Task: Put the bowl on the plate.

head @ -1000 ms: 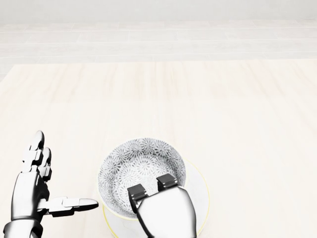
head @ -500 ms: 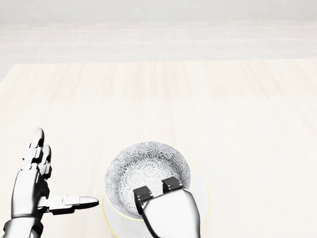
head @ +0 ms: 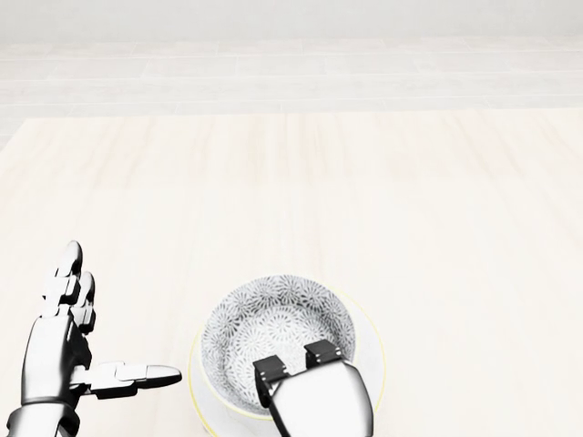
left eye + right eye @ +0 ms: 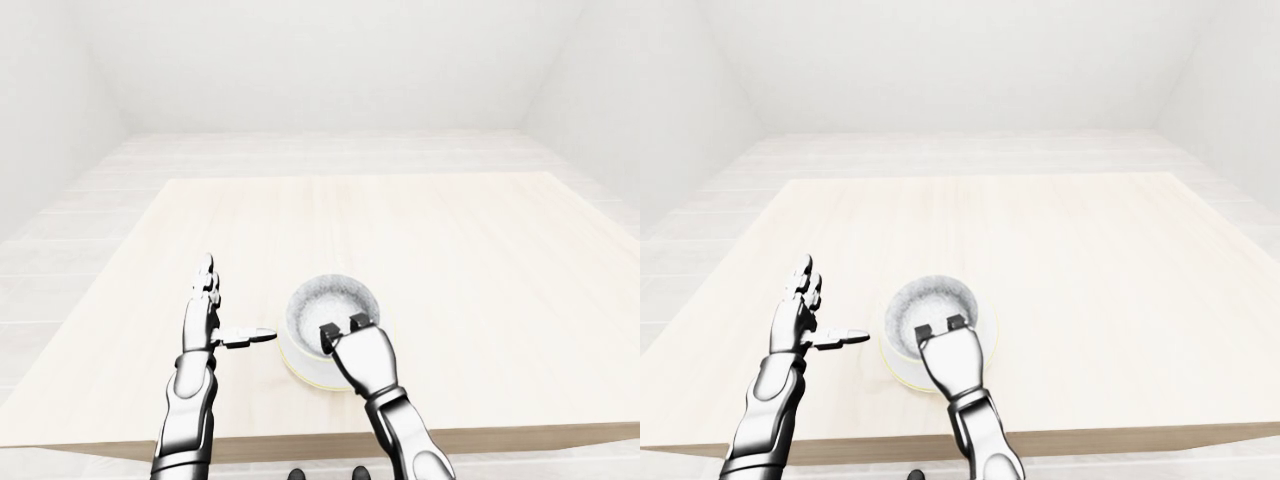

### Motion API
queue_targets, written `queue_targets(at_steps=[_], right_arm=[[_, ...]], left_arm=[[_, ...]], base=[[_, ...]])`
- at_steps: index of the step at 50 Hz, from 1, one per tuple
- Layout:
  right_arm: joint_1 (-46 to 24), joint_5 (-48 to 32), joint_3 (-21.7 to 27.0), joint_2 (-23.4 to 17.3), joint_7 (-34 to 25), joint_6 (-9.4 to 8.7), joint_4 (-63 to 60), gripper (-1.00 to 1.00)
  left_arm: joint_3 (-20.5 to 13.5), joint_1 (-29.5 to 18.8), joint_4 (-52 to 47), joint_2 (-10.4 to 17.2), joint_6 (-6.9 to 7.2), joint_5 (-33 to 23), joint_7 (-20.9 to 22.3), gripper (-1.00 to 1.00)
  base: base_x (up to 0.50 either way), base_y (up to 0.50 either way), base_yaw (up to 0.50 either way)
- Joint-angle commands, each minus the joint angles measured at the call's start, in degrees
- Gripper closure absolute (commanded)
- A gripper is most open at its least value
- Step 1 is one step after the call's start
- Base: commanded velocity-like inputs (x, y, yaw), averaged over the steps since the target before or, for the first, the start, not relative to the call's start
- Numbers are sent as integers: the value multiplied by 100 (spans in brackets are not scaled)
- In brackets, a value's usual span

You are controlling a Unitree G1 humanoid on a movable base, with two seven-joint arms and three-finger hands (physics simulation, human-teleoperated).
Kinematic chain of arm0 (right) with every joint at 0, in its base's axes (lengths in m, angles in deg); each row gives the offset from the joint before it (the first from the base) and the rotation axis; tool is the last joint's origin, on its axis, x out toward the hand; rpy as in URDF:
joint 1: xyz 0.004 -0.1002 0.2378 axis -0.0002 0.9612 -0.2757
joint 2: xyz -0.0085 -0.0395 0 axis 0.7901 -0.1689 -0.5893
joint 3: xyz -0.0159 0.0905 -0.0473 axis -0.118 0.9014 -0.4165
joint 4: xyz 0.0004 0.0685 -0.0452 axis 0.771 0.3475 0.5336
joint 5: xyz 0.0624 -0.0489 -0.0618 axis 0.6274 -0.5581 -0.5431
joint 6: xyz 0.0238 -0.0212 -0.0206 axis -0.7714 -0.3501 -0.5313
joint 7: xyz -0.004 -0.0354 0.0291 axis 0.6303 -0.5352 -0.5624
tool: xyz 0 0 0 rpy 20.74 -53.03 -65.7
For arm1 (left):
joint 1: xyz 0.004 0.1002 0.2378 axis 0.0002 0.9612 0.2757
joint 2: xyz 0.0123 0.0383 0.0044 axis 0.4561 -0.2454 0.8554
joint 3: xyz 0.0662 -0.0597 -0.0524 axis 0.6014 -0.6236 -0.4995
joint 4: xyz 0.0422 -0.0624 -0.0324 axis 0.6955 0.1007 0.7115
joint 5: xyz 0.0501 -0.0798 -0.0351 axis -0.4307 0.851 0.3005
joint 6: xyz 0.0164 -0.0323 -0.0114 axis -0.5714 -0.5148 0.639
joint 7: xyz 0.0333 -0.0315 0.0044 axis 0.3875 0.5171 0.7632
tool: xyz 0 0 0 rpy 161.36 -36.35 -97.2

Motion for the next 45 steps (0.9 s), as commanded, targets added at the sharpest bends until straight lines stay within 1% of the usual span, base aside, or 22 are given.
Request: queue_targets(at_steps=[1,5,18,22,28,33,34,45], right_arm=[[46,-33,5,-37,225,0,13,63],[54,-5,-1,-35,239,0,28,62],[85,3,-17,-69,249,0,41,40],[62,26,-1,-65,213,0,7,38],[21,17,12,-55,164,0,5,22],[27,36,23,-49,154,0,-7,18],[9,32,40,-54,121,0,-19,7],[-41,26,69,-32,88,0,-11,4]], left_arm=[[-1,19,23,-5,0,-3,5,-100],[4,8,26,-8,0,-9,-2,-100],[17,1,50,-9,0,-11,-11,-100],[11,13,41,-5,0,-6,-3,-100],[24,-29,8,-10,0,-8,-9,-100],[27,-35,9,-7,0,-9,-7,-100],[22,-59,6,-1,0,-9,-14,-100],[35,-90,-1,-4,0,-19,-34,-100]], base=[[0,0,0],[0,0,0],[0,0,0],[0,0,0],[0,0,0],[0,0,0],[0,0,0],[0,0,0]])
